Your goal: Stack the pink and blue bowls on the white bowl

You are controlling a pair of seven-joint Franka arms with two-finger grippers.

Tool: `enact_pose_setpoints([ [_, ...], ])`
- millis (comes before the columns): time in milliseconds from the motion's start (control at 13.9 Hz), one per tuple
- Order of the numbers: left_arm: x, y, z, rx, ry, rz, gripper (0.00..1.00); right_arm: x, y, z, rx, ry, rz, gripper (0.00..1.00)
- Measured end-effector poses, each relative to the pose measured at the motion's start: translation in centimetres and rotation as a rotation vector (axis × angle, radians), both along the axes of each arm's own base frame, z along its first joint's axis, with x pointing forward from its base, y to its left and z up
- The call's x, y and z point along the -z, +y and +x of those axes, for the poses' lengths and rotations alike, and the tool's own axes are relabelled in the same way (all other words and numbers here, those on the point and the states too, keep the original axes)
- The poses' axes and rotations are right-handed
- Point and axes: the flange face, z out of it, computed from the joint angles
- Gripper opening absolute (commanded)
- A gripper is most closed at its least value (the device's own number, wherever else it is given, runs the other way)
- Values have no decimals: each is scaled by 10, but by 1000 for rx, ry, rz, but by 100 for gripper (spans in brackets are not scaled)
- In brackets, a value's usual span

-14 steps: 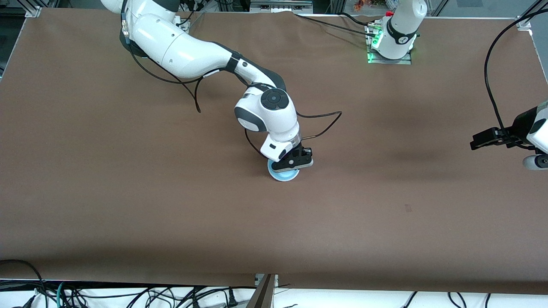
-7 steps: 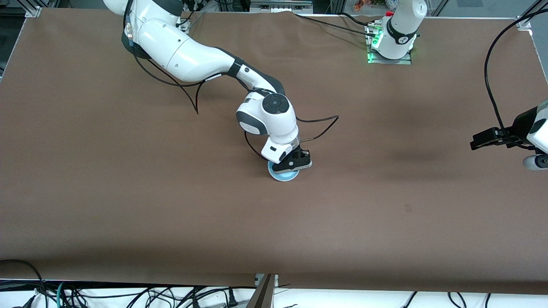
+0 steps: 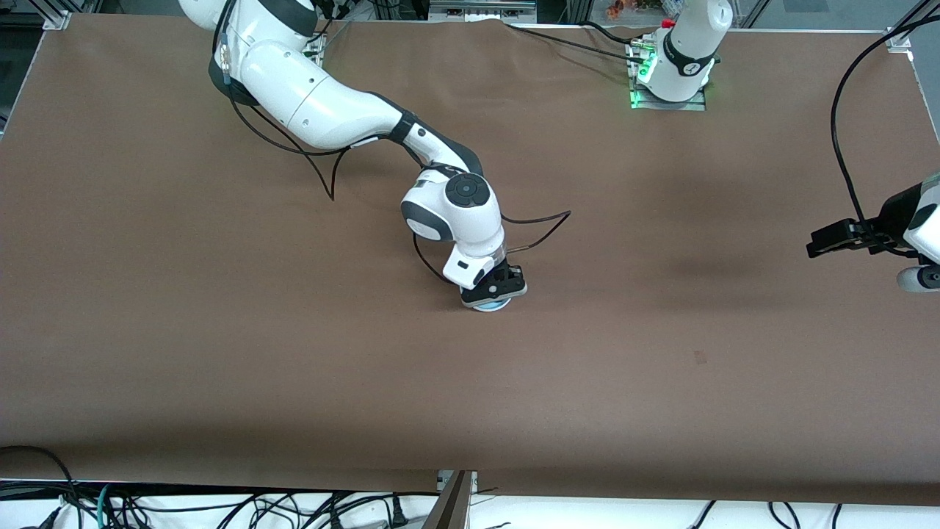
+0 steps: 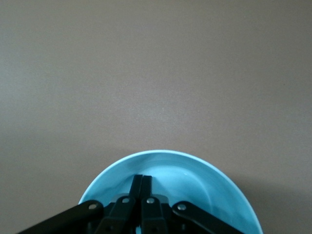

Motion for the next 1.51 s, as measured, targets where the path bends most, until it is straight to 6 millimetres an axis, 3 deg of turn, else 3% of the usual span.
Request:
enact_pose_setpoints([
  [216, 0, 0, 0, 0, 0, 0, 100, -2, -2, 3, -12, -6, -7, 4],
  [361, 0, 0, 0, 0, 0, 0, 100, -15, -6, 10, -1, 8, -11, 4],
  [577, 0, 0, 0, 0, -1, 0, 100, -72, -15, 22, 0, 50, -6, 4],
  [721, 0, 0, 0, 0, -1, 0, 100, -115, -32, 34, -2, 64, -22, 4],
  [865, 0, 0, 0, 0, -1, 0, 100, -157, -64, 52, -26, 102, -31, 7],
  [1154, -1, 0, 0, 0, -1, 0, 100, -261, -166, 90, -11, 139, -48, 7],
  [1514, -1, 0, 0, 0, -2, -1, 100, -372, -263, 74, 57, 196, -161, 11],
])
